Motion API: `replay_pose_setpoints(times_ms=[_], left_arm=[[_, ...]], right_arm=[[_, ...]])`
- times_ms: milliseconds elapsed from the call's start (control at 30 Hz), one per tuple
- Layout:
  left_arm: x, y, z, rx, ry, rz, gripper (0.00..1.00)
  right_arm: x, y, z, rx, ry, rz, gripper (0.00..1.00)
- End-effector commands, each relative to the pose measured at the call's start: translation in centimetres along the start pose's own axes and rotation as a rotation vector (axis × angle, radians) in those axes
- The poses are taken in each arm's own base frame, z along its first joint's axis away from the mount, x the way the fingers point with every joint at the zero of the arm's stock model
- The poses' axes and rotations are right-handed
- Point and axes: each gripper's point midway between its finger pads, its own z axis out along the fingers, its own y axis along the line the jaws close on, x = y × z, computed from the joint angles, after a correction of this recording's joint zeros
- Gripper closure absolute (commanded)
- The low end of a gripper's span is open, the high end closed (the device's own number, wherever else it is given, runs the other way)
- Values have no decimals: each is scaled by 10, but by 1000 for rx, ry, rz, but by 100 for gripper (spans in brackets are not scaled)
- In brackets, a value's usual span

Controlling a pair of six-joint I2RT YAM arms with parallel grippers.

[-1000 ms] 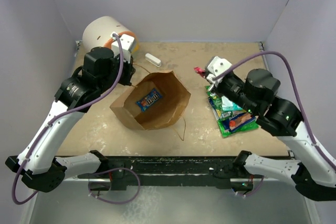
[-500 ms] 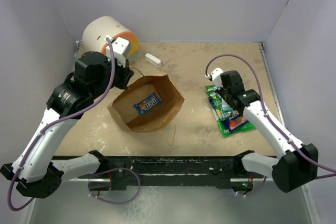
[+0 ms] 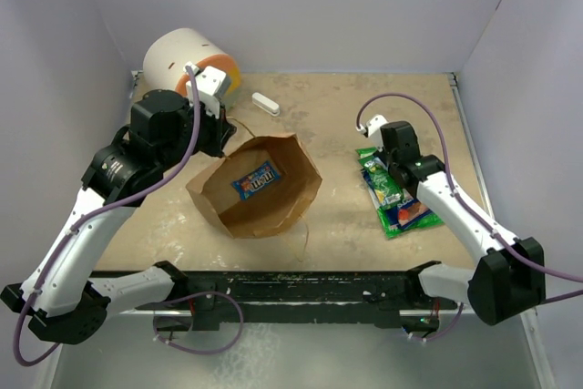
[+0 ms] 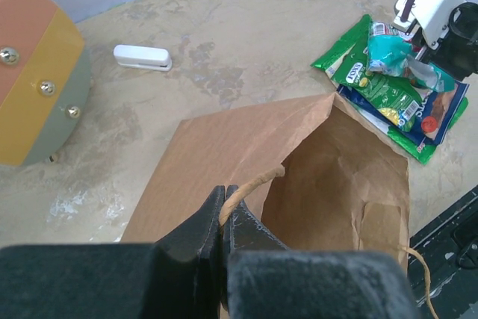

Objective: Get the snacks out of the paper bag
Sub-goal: Place the snack at the center of the board.

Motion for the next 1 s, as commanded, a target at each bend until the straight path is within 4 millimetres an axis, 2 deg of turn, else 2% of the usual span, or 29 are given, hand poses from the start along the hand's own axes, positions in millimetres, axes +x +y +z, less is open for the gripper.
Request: replay_pose_setpoints(times_ms=[0, 233, 433, 667, 867, 967], left_arm=[[-17, -5, 0, 22, -63, -27, 100], [-19, -4, 0, 15, -64, -28, 100], [-18, -2, 0, 4, -59, -29, 100], [-17, -2, 0, 5, -56, -31, 100], [-18, -3, 0, 10, -55, -34, 100], [-19, -3, -1, 10, -55, -33, 100]], right_arm=[[-4, 2, -1, -18, -34, 3, 98], [6, 24, 5, -115, -4, -56, 87], [-7, 35, -2, -199, -85, -56, 64], [-14, 30, -14, -210, -124, -32, 45], [-15, 26, -21, -204, -133, -16, 37], [-23, 20, -28, -205, -166, -17, 30]])
